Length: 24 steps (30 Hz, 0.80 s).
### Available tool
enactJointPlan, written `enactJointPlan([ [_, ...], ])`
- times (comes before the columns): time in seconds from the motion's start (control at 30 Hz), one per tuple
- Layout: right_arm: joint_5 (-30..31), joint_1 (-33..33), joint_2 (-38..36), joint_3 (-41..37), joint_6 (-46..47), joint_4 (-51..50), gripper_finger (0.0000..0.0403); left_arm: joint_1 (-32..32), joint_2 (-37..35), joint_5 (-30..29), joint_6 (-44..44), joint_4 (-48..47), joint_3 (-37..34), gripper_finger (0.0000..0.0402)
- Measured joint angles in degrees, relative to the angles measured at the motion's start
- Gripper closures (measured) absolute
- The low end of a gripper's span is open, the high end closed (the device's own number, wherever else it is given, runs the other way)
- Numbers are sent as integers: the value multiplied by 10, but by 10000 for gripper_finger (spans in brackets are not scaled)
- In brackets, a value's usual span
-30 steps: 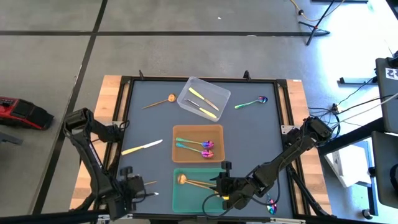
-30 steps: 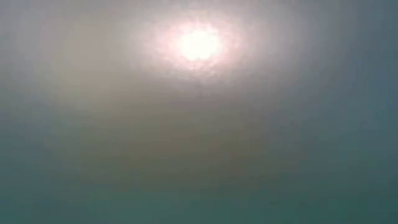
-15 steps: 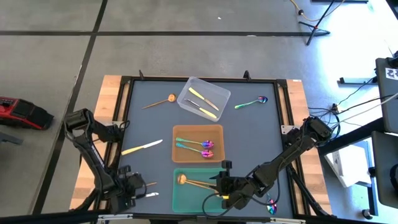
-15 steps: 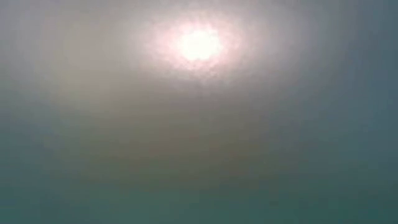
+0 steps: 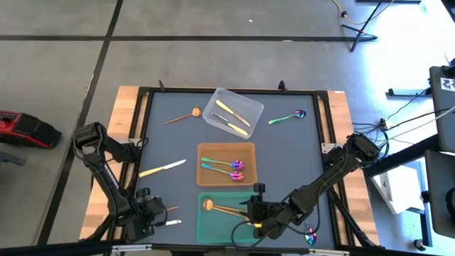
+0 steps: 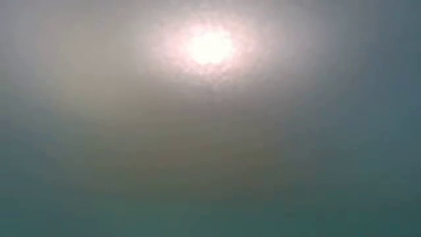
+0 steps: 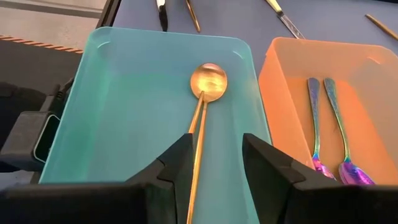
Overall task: Sort silverware by color (type)
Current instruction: Put the gold spoon into the green bin
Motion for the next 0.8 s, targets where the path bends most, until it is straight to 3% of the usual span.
enactJointPlan([
  [0.23, 27, 0, 0, 0, -22, 1, 276, 0, -15, -23, 16, 0, -3, 371],
  [0.6, 19, 0, 0, 0, -23, 1, 276, 2, -111, -182, 67, 22, -2, 380],
  [0.8, 19, 0, 0, 0, -33, 2, 276, 21, -134, -286, 197, 134, -2, 374],
])
